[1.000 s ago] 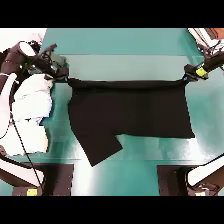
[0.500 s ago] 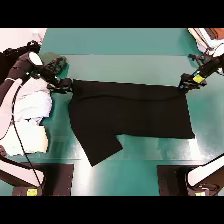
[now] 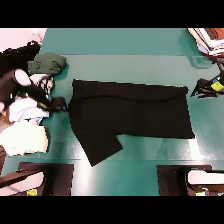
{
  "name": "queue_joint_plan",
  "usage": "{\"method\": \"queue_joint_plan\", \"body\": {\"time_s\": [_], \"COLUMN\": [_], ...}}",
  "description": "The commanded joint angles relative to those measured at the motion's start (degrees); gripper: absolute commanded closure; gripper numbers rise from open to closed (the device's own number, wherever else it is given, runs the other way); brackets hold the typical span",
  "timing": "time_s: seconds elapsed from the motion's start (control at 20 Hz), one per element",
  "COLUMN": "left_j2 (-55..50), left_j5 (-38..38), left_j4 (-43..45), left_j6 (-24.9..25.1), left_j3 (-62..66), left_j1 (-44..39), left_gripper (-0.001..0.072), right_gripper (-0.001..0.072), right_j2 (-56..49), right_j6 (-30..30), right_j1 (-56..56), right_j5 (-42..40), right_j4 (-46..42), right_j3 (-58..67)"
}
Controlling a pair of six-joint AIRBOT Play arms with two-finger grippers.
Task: Fold the shirts.
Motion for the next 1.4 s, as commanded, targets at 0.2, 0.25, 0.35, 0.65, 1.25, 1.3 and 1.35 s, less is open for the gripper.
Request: {"method": "queue_joint_plan", "body": {"time_s": [0.2, 0.25, 0.35, 0.65, 1.25, 1.3, 1.35], "left_j2": [11.76, 11.76, 11.76, 11.76, 12.07, 12.04, 12.07], "left_j5": [7.87, 9.09, 10.97, 16.92, 15.15, 15.17, 15.17], "left_j4": [-13.81, -14.99, -16.57, -21.79, -26.64, -26.64, -26.67], "left_j6": [-1.79, -1.79, -1.79, -0.7, 4.63, 4.7, 4.7], "left_j3": [-24.7, -26.03, -27.67, -28.7, -25.03, -24.37, -23.96], "left_j1": [-7.8, -8.04, -8.07, -8.07, -8.07, -8.07, -8.07], "left_gripper": [0.0164, 0.0164, 0.0165, 0.0167, 0.0682, 0.0682, 0.0682], "right_gripper": [0.0301, 0.0301, 0.0301, 0.0301, 0.016, 0.016, 0.0161], "right_j2": [12.0, 12.9, 14.38, 19.1, 23.76, 22.88, 21.9], "right_j6": [0.0, 0.0, 0.0, 0.0, -0.42, -0.92, -1.05], "right_j1": [-0.81, -0.81, -0.81, -2.08, -25.81, -26.49, -26.58], "right_j5": [-5.46, -5.51, -5.53, -6.91, -9.2, -10.99, -13.14], "right_j4": [0.35, 0.37, 0.39, 0.35, 5.14, 8.02, 10.73], "right_j3": [-15.37, -16.17, -17.46, -24.85, -51.32, -52.5, -53.29]}}
